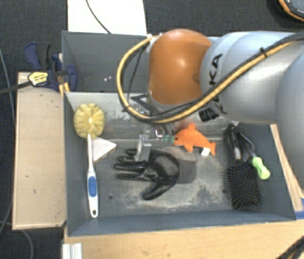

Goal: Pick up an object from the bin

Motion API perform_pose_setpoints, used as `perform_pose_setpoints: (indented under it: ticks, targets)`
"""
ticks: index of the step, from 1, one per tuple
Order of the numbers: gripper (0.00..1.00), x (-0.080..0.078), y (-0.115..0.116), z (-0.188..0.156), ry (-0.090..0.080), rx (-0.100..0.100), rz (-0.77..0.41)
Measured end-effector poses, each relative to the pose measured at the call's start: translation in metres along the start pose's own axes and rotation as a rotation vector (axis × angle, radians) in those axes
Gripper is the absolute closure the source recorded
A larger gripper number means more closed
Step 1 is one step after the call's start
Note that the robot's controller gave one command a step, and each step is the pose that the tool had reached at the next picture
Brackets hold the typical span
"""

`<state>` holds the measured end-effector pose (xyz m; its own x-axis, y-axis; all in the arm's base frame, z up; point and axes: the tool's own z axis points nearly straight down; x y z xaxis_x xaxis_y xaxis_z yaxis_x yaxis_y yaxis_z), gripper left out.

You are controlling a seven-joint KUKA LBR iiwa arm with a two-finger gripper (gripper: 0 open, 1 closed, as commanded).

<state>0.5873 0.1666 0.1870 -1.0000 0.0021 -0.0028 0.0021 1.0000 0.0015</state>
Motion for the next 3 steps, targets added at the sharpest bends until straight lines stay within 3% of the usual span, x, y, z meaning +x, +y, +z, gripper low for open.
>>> perform_pose_setpoints:
  ticks: [1, 2, 3]
  targets:
    - [0.00, 0.015, -0.061, 0.121, 0.011, 0.003, 0.066]
    - [0.00, 0.017, -0.069, 0.046, -0.008, -0.001, 0.045]
    - [0.00, 0.015, -0.060, 0.120, 0.012, 0.002, 0.065]
